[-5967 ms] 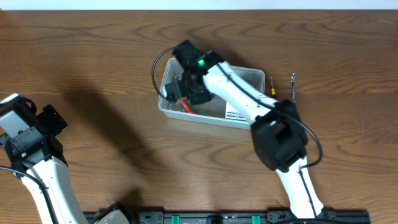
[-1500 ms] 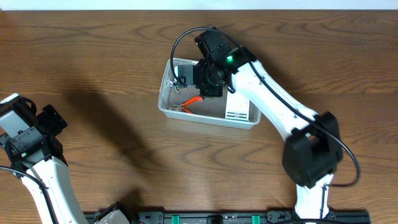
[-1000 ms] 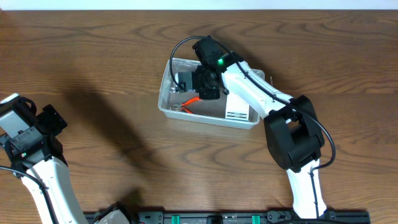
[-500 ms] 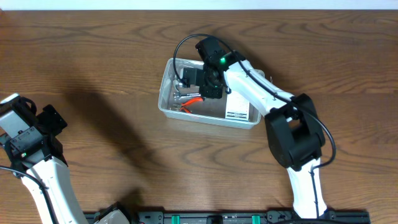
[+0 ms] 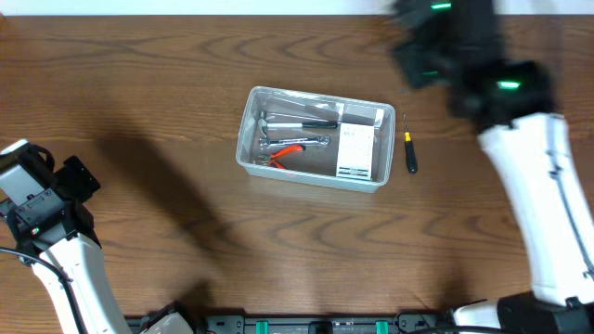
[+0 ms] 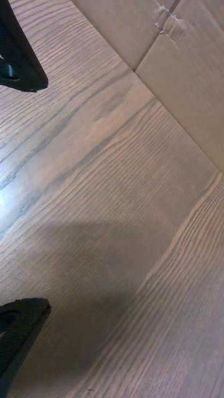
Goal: Pack container
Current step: 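Move the right gripper over the yellow-handled screwdriver, then grasp the screwdriver's black handle with the right gripper and lift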
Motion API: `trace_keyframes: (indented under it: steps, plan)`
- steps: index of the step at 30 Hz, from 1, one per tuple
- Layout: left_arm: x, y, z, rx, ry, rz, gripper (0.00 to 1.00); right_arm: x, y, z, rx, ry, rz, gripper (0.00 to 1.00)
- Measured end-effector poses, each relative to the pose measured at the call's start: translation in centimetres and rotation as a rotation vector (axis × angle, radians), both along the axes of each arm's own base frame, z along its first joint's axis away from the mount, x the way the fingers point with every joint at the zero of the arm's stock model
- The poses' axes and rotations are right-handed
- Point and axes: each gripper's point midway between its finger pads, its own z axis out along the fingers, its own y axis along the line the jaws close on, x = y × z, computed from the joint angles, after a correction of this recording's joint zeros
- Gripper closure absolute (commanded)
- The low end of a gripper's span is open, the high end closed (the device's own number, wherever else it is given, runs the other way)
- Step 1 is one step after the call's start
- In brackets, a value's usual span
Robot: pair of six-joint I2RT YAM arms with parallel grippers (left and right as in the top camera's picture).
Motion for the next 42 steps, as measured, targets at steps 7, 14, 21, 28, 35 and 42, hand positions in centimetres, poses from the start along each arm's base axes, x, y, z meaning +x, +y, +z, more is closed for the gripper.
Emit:
trace_keyframes:
  steps: [7,14,21,28,35,42]
  plan:
    - [0.0,0.0,0.0,0.0,0.0,0.0,0.02,-1.4,-7.6,-12.4,0.131,0.376,-0.39,0.52]
    - [0.0,0.0,0.0,0.0,0.0,0.0,0.02,-5.9,-5.8,-25.2,0.213,0.768,-0.444,0.52]
    - [0.0,0.0,0.0,0.0,0.0,0.0,0.02,-6.9,-3.6,-27.1,0.234,0.845,-0.381,0.51]
    - [0.0,0.0,0.0,0.0,0.0,0.0,0.02,-7.2,-3.3,-28.6,0.239,0.84,-0.361,0.55]
    - [0.0,0.0,0.0,0.0,0.0,0.0,0.02,-8.2,-3.3,-31.4,0.244,0.846,-0.365,0.6]
    - [0.0,0.0,0.0,0.0,0.0,0.0,0.02,-8.4,-3.3,-32.4,0.252,0.835,-0.369,0.74]
